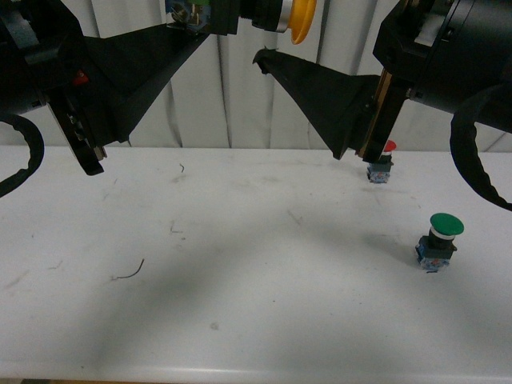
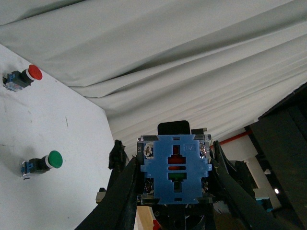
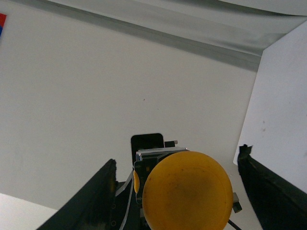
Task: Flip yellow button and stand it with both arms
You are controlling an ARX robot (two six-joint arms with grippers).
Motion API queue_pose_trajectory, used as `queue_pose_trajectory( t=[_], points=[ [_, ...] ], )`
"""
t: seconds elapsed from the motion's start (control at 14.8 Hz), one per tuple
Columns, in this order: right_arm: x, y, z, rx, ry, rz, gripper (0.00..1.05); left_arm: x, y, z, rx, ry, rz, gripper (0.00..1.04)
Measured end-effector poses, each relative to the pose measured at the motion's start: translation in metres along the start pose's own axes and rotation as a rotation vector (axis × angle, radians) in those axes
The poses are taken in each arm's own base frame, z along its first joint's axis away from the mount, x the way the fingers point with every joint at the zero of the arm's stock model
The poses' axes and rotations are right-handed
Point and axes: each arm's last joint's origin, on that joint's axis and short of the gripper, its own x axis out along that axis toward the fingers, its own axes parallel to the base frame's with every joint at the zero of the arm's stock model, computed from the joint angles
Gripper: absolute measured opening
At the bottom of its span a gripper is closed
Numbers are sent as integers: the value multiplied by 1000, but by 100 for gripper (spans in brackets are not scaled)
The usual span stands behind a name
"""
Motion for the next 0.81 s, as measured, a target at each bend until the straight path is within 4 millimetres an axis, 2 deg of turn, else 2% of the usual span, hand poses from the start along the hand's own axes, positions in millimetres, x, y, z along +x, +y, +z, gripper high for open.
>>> queue_pose_trajectory(
  t=[0.14,0.2,0.27,0.54,0.81],
  points=[
    [2,2,2,-5,-10,6,50,0,0,0,2,-1,-3,36],
    [2,2,2,-4,-11,3,39,0,-1,0,3,-3,-6,36],
    [2,2,1,-4,-10,3,36,0,-1,0,4,-4,-7,36],
    [2,2,1,-8,-9,3,36,0,-1,0,3,-5,-5,36],
    [2,2,2,8,-11,4,36,-1,1,0,0,-10,4,87]
  ],
)
